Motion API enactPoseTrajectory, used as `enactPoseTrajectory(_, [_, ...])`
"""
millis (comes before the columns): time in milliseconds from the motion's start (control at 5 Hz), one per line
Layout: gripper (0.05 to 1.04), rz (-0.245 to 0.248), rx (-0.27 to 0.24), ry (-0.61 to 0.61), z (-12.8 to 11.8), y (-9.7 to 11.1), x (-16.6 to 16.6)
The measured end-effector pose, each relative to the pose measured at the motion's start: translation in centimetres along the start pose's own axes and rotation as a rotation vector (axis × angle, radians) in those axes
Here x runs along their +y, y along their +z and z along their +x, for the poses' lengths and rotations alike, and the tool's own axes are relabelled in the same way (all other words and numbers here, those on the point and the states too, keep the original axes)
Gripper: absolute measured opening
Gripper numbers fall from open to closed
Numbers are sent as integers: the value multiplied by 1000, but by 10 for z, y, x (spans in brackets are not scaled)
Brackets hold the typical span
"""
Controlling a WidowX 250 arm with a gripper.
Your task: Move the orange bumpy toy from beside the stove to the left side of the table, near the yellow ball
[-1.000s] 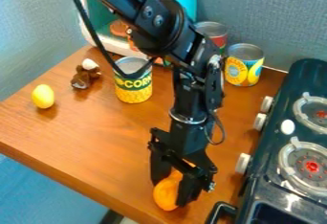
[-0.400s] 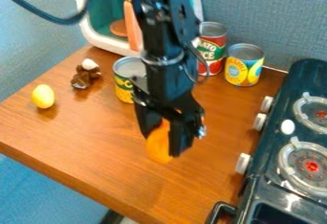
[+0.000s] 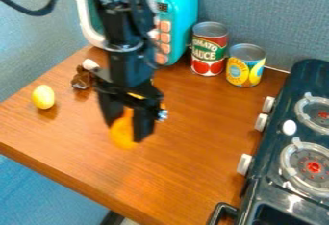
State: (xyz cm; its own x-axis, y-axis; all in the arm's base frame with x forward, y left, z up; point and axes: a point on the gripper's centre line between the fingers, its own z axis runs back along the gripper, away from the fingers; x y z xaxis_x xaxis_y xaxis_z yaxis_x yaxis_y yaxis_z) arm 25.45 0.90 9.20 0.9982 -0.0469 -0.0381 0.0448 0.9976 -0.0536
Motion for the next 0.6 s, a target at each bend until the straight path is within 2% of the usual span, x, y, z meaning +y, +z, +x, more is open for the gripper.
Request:
enactPoseTrajectory(200, [777,23,8,121,2,5,39])
enactPoseTrajectory(600, [777,79,70,282,1,6,92])
